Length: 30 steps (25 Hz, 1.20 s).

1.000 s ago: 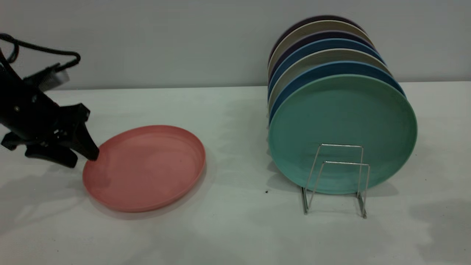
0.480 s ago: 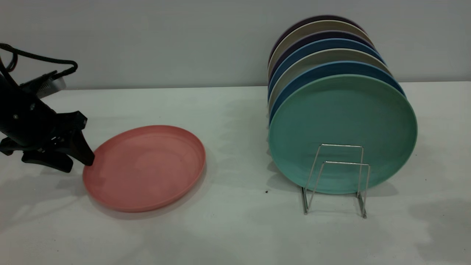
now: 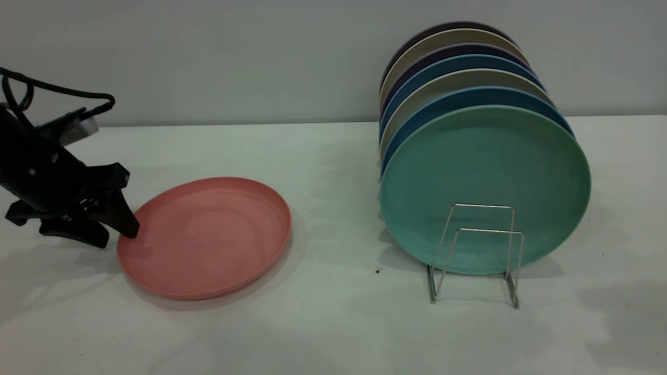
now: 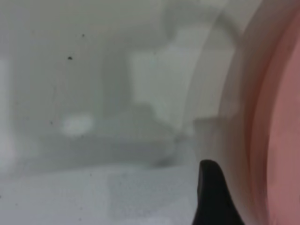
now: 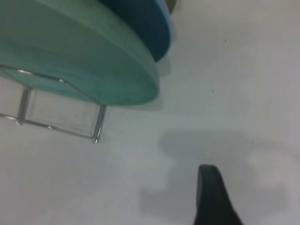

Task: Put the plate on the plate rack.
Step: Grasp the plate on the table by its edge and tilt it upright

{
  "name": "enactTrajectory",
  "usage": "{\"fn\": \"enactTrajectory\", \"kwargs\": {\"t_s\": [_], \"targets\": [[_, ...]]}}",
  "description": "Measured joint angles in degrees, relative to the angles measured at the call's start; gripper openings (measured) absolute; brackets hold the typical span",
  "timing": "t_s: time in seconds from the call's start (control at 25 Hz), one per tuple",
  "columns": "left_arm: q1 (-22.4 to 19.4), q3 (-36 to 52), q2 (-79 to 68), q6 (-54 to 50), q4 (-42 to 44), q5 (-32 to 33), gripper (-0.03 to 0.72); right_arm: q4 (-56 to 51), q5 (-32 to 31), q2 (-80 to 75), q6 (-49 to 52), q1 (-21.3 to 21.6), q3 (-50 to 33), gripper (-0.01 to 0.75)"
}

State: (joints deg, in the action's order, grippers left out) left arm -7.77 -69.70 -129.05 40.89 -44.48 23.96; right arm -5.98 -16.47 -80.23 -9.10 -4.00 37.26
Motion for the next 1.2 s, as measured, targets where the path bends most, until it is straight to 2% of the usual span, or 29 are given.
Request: {"fn": "enactTrajectory", "kwargs": {"t_s": [0.44, 0.76, 0.88, 1.2], "targets": [[0.0, -0.3, -2.2, 1.0, -2.2, -1.1, 0.468, 0.0, 1.1, 0.0, -0.5, 0.0, 0.0, 0.419], [0.0, -0.4, -2.7, 8.5, -11.4, -0.5, 0.444, 0.0, 1.3, 0.0, -0.8, 0.0, 0.0, 0.419], [0.0, -0.4, -2.7, 9.4, -12.3, -0.5, 0.374, 0.0, 1.3, 0.0, -0.8, 0.0, 0.0, 0.419], [0.0, -0.4, -2.7, 10.4, -12.3, -0.4, 0.097, 0.0, 1.7, 0.0, -0.9, 0.0, 0.0, 0.419]]}}
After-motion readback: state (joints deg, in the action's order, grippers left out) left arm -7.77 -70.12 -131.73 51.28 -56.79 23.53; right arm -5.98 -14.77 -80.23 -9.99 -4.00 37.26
